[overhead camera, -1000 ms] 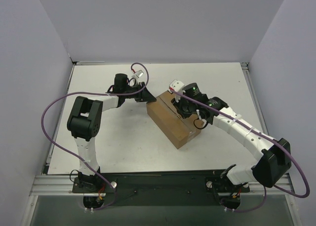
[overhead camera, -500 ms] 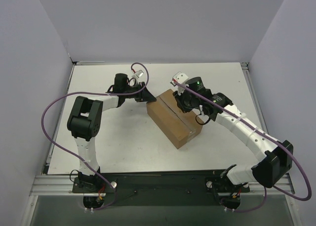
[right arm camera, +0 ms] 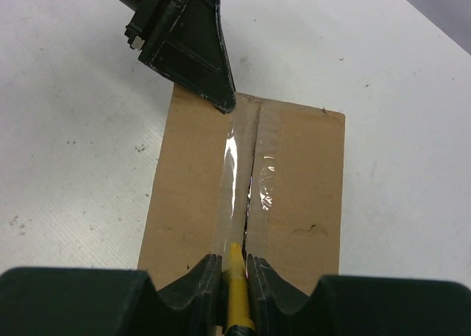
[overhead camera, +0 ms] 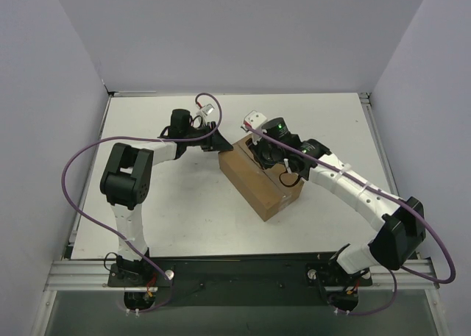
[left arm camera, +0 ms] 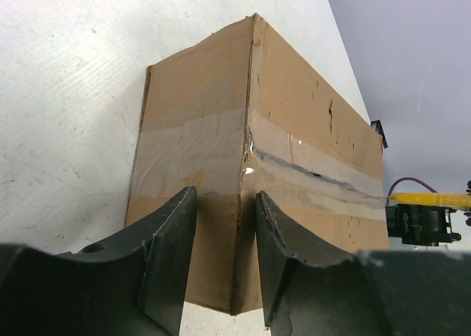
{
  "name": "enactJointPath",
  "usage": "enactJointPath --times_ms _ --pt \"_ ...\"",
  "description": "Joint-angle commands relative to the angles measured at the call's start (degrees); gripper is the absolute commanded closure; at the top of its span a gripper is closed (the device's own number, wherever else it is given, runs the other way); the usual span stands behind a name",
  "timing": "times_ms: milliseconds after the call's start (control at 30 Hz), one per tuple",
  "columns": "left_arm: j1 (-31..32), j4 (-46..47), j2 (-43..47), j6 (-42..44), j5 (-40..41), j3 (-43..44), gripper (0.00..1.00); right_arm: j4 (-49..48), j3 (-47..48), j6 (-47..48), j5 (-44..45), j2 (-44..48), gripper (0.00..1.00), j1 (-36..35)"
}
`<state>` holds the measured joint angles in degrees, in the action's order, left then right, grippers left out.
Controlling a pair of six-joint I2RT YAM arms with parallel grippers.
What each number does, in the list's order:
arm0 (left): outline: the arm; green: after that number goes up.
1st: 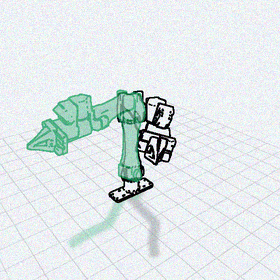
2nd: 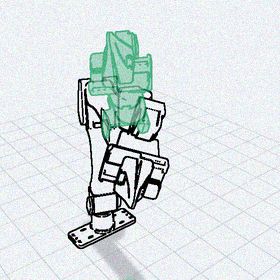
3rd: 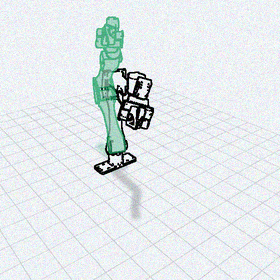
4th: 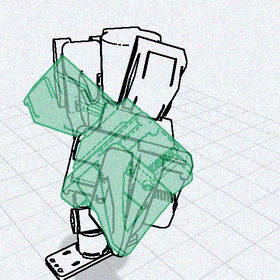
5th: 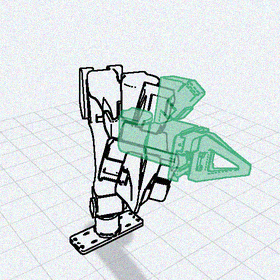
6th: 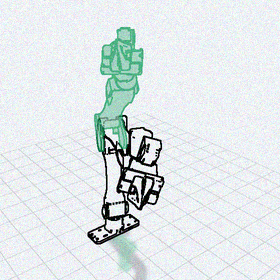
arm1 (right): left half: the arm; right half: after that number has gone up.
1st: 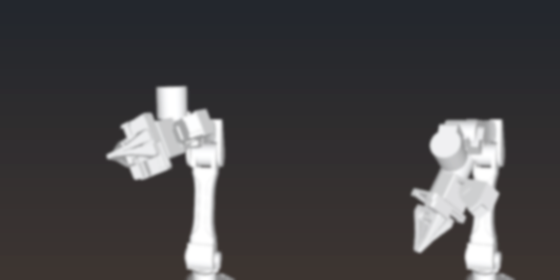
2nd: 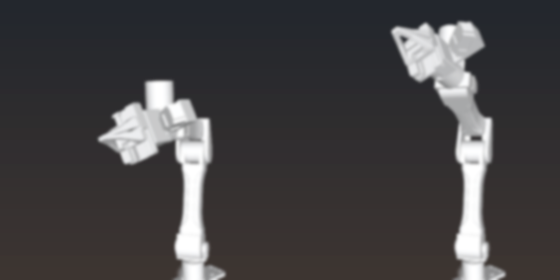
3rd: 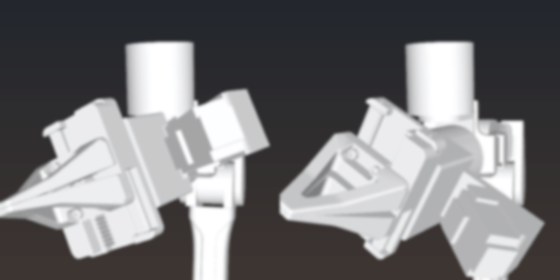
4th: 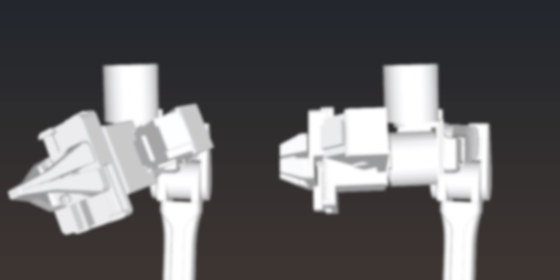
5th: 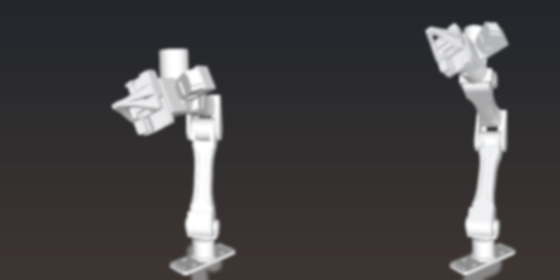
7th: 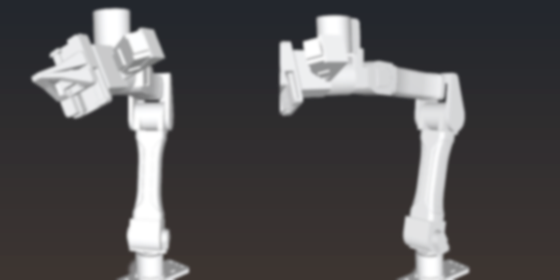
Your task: Unpack the express box
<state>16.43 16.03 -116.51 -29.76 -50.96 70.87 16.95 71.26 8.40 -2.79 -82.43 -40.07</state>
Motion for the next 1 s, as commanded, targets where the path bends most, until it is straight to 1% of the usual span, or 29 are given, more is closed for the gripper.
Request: enactJointPath --times_ms 0,133,167,533,733,967 --pt "-0.34 -2.50 -2.23 2.51 5.87 0.67 0.54 -1.40 -0.07 0.47 2.61 0.43 1.00 -0.79" --pt "-0.34 -2.41 -2.41 2.43 5.78 0.67 0.54 -1.31 -1.48 1.00 2.61 0.61 1.00 -1.06" --pt "-0.34 -2.41 -2.41 2.42 5.78 0.67 0.54 -1.22 -1.48 1.26 4.26 0.69 1.00 -0.97" --pt "-0.43 -2.58 -2.41 2.51 6.05 0.67 0.54 0.54 -3.50 2.32 4.63 2.01 1.00 -1.23" --pt "-0.43 -2.58 -2.76 2.51 6.31 0.85 0.54 2.91 -4.47 1.97 4.54 3.77 1.00 -1.23" --pt "-0.43 -2.94 -3.20 2.77 6.57 1.29 0.54 9.14 -2.36 1.62 5.95 5.17 1.00 -1.23"
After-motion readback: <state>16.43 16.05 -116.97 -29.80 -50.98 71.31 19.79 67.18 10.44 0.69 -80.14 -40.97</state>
